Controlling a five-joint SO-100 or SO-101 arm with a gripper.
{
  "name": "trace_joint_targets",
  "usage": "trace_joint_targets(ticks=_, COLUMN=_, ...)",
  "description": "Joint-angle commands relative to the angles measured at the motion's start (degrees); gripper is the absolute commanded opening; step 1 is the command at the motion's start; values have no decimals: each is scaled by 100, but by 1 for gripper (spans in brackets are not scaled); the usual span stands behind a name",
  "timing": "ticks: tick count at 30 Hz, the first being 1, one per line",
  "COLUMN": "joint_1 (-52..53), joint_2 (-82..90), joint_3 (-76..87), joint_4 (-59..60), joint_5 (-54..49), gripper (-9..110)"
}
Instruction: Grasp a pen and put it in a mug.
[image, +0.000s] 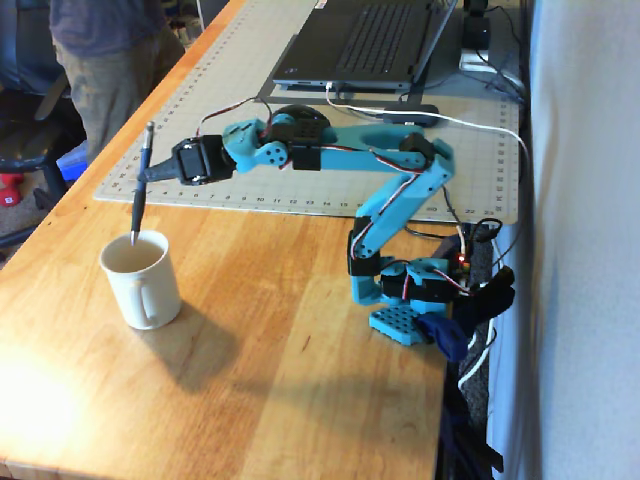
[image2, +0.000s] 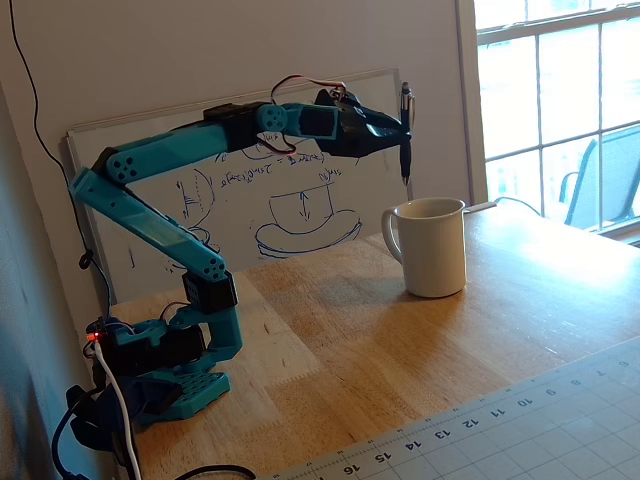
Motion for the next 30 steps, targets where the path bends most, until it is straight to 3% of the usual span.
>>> trace_joint_targets(ticks=1, joint_1=18, joint_2=-272, joint_3=-773, joint_4=-202, joint_5=-396, gripper=1)
trace_joint_targets(ticks=11, joint_1=-26, joint_2=-1055, joint_3=-791, joint_4=-185, joint_5=-1608, gripper=1)
trace_joint_targets(ticks=30, joint_1=-202, joint_2=-1767, joint_3=-501, joint_4=-141, joint_5=-1635, gripper=1)
